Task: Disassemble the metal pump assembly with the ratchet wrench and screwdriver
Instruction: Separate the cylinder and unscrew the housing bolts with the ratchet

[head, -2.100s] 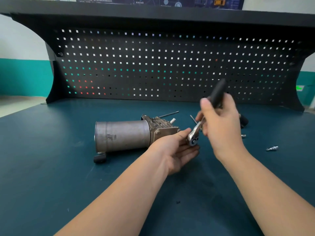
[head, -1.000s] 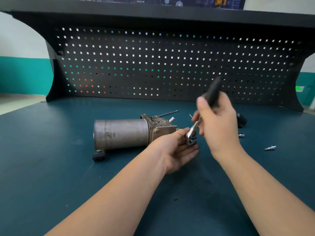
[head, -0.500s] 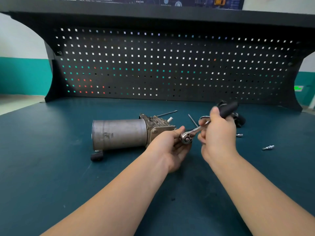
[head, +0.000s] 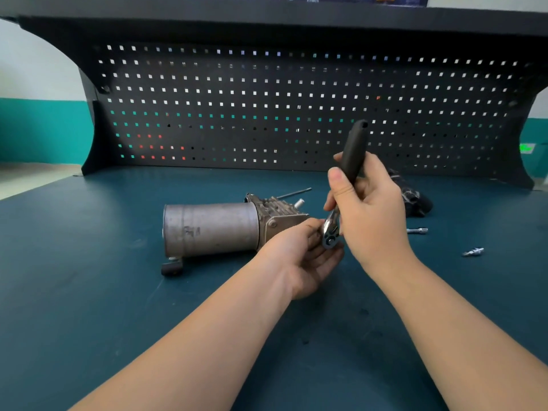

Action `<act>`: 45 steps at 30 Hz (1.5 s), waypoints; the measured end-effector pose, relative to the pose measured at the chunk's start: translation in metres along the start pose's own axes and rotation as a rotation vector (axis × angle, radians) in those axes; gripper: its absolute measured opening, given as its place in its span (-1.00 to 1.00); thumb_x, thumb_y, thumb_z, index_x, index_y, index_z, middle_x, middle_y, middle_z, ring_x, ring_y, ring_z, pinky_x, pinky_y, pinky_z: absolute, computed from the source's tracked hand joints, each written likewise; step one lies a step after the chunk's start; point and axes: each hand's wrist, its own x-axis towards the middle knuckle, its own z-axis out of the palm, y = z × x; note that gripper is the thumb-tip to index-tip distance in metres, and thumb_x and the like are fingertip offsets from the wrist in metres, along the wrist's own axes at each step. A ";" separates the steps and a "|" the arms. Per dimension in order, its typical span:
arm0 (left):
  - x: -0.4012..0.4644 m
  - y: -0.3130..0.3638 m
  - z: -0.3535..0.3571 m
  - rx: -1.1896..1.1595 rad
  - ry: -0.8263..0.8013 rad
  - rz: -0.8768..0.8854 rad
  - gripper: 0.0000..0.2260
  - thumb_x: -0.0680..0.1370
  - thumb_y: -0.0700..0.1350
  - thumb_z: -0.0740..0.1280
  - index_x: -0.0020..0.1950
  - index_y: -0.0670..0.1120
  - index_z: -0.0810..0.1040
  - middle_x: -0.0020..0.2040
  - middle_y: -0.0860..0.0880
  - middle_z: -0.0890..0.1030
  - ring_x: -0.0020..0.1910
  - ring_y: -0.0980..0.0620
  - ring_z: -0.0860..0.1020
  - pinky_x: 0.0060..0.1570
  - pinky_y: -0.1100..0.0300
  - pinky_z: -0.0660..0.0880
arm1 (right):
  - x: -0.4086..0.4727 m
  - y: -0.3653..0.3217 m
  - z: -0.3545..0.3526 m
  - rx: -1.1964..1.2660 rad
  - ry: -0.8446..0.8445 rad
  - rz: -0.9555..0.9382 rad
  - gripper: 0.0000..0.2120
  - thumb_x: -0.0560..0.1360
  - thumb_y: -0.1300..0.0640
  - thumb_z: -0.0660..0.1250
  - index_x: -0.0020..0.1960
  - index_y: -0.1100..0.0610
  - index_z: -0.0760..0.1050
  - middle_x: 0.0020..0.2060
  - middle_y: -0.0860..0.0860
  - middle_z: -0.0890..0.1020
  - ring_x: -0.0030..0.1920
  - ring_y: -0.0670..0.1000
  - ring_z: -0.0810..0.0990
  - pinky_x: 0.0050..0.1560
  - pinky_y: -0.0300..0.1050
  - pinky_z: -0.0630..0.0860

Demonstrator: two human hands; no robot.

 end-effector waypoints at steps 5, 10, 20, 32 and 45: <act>0.002 0.003 -0.002 -0.004 -0.006 0.018 -0.89 0.51 -0.24 0.37 -0.14 -0.29 0.54 -0.20 -0.17 0.59 -0.20 -0.05 0.58 -0.22 0.10 0.54 | 0.000 0.008 0.006 0.050 0.203 0.156 -0.91 0.60 0.07 0.19 -0.09 -0.05 0.37 -0.50 -0.09 0.52 -0.51 -0.18 0.45 -0.43 -0.31 0.37; 0.006 0.000 0.001 0.019 0.024 0.060 -0.89 0.51 -0.25 0.36 -0.16 -0.27 0.50 -0.24 -0.17 0.56 -0.24 -0.03 0.56 -0.21 0.13 0.57 | 0.002 0.024 -0.004 0.738 0.620 1.161 -0.77 0.58 0.20 0.02 -0.20 0.15 0.35 -0.41 0.00 0.45 -0.56 -0.14 0.30 -0.64 -0.45 0.08; 0.002 0.002 -0.002 0.084 0.005 0.079 -0.61 0.54 -0.20 0.32 -0.51 -0.21 0.53 -0.56 -0.05 0.55 -0.42 0.04 0.60 -0.35 0.17 0.59 | 0.000 0.009 0.005 -0.061 -0.056 -0.112 -0.82 0.59 0.07 0.19 0.18 -0.09 0.37 -0.41 -0.11 0.53 -0.39 -0.16 0.51 -0.29 -0.33 0.45; 0.007 0.000 0.000 0.108 0.010 0.046 -0.88 0.56 -0.22 0.31 -0.15 -0.24 0.51 -0.22 -0.13 0.57 -0.24 -0.01 0.55 -0.24 0.14 0.57 | 0.004 0.028 0.002 0.478 0.546 0.965 -0.78 0.61 0.13 0.10 -0.20 0.10 0.37 -0.42 -0.01 0.46 -0.59 -0.15 0.33 -0.64 -0.37 0.16; 0.004 0.003 -0.001 0.094 0.001 0.064 -0.87 0.54 -0.23 0.32 -0.15 -0.28 0.51 -0.25 -0.18 0.59 -0.24 -0.05 0.57 -0.10 0.08 0.53 | 0.011 0.026 -0.001 0.464 0.457 0.818 -0.87 0.62 0.12 0.11 -0.06 0.12 0.38 -0.41 0.03 0.48 -0.67 -0.16 0.31 -0.66 -0.35 0.17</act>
